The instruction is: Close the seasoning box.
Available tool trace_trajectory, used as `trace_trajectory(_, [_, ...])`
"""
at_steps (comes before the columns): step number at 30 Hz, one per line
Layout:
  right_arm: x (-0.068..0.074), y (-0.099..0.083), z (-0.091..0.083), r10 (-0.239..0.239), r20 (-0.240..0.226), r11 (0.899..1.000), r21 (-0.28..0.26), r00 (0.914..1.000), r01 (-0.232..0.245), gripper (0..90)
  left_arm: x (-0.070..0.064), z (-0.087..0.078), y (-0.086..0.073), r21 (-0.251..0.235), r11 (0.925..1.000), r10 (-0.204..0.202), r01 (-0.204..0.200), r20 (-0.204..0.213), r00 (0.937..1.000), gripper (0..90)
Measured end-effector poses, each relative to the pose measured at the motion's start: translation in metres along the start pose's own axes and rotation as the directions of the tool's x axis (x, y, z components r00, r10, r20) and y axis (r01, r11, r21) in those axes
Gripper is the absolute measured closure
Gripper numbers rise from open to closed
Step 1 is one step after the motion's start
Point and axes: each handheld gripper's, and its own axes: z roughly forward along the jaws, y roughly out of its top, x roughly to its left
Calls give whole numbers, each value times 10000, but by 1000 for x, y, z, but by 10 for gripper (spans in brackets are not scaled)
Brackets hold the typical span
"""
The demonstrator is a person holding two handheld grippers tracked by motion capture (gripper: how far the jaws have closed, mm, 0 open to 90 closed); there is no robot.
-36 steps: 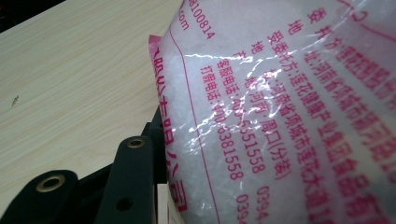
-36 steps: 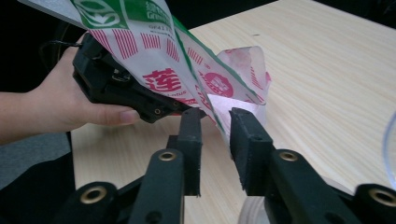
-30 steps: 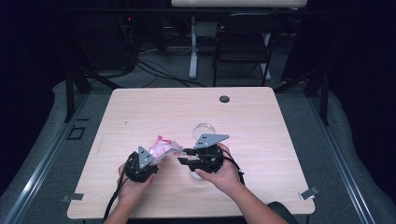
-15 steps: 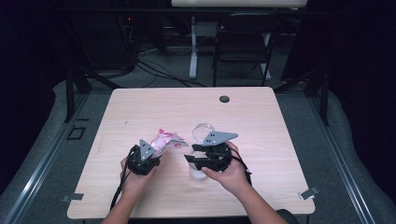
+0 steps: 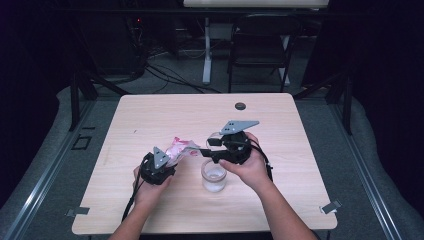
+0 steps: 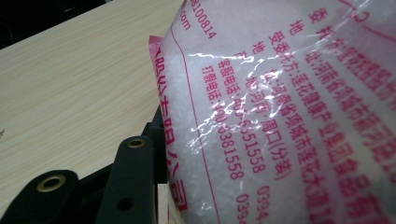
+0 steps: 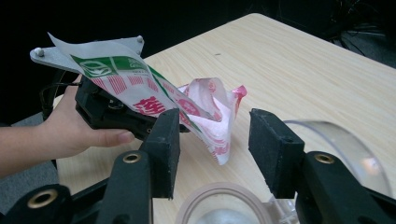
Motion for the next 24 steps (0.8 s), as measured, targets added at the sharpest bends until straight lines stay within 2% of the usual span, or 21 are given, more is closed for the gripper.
trace_trajectory(5, [-2, 0, -5, -382, -136, 9992, -99, 9992, 381, 517, -2, -1, 2, -50, 10000, -64, 64, 39, 10000, 602])
trace_trajectory(11, [5, -6, -13, -792, -113, 9966, -229, 9968, 789, 486, -8, -6, 12, -123, 9980, 622, -625, -274, 9977, 602])
trace_trajectory(15, [7, -6, -18, -857, -78, 9957, -358, 9963, 854, 487, -9, -10, 19, -142, 9929, 1169, -1180, -622, 9912, 602])
trace_trajectory(18, [7, -7, -20, -884, -59, 9952, -420, 9961, 881, 487, -9, -11, 24, -162, 9903, 1364, -1381, -796, 9875, 602])
trace_trajectory(22, [9, -7, -20, -938, -39, 9948, -407, 9956, 936, 487, -12, -11, 30, -123, 9822, 1846, -1872, -1135, 9762, 602])
trace_trajectory(24, [10, -8, -21, -980, -40, 9943, -429, 9952, 978, 487, -14, -11, 32, -194, 9807, 1911, -1946, -1160, 9747, 602])
